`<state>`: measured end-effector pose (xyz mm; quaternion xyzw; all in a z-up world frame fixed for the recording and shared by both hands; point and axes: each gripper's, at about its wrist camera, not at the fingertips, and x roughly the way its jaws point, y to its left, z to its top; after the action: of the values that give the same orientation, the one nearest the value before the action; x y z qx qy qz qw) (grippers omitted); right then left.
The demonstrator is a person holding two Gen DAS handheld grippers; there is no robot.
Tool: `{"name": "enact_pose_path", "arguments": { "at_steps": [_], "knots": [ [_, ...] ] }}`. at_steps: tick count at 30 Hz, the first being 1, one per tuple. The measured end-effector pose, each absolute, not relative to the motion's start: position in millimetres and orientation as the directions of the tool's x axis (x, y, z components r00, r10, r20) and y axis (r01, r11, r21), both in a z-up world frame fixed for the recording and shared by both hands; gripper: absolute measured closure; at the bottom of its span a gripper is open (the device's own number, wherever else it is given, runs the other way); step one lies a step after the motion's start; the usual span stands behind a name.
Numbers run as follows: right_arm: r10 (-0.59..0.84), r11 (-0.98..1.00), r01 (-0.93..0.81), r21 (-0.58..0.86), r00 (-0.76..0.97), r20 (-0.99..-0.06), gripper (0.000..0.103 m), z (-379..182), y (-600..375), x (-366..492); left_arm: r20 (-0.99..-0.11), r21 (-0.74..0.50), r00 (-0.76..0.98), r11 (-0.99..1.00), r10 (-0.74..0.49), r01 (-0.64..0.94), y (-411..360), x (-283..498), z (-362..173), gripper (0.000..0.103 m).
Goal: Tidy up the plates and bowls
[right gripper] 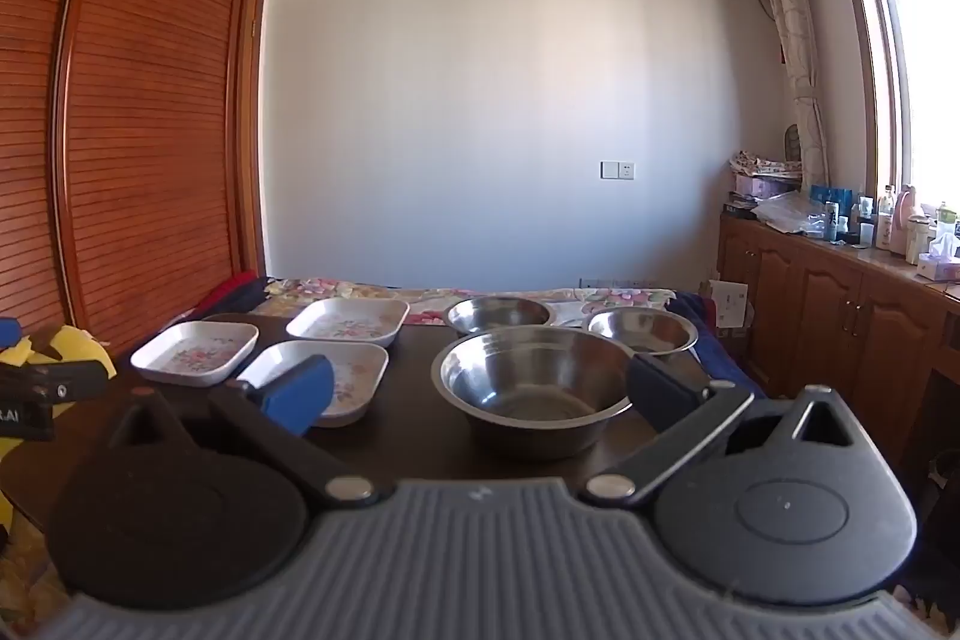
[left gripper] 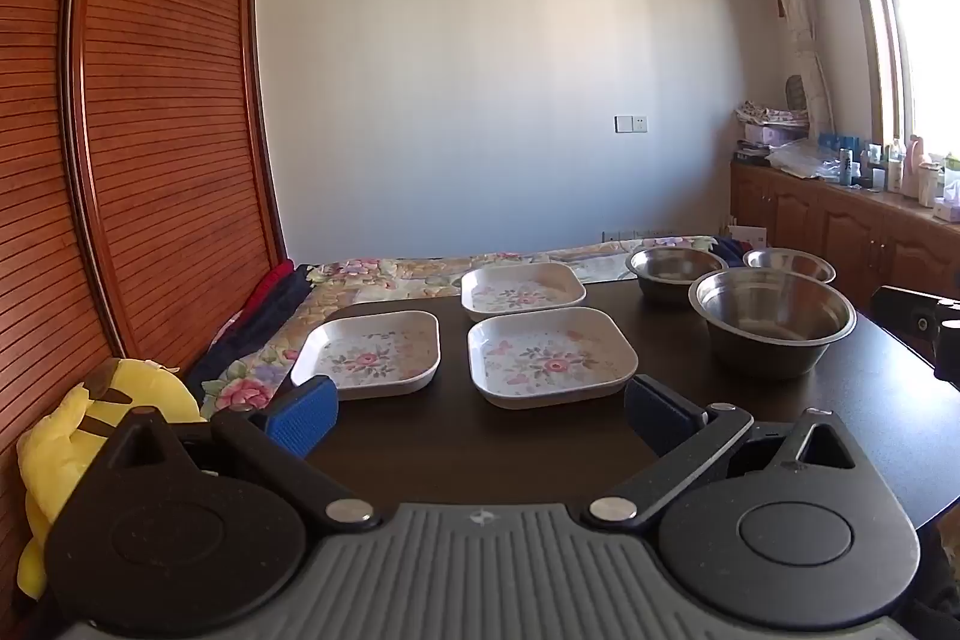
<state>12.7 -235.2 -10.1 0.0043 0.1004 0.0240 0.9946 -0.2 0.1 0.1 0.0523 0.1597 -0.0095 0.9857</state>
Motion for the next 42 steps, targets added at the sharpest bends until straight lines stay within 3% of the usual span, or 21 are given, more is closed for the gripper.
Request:
{"name": "enact_pose_path", "arguments": {
  "at_steps": [42],
  "knots": [
    [0.04,0.999,-0.04,0.007,0.979,-0.2,0.0,-11,-239,7,-0.326,0.099,0.945,0.994,-0.004,0.038,1,-2,0,0.0]
  ]
}}
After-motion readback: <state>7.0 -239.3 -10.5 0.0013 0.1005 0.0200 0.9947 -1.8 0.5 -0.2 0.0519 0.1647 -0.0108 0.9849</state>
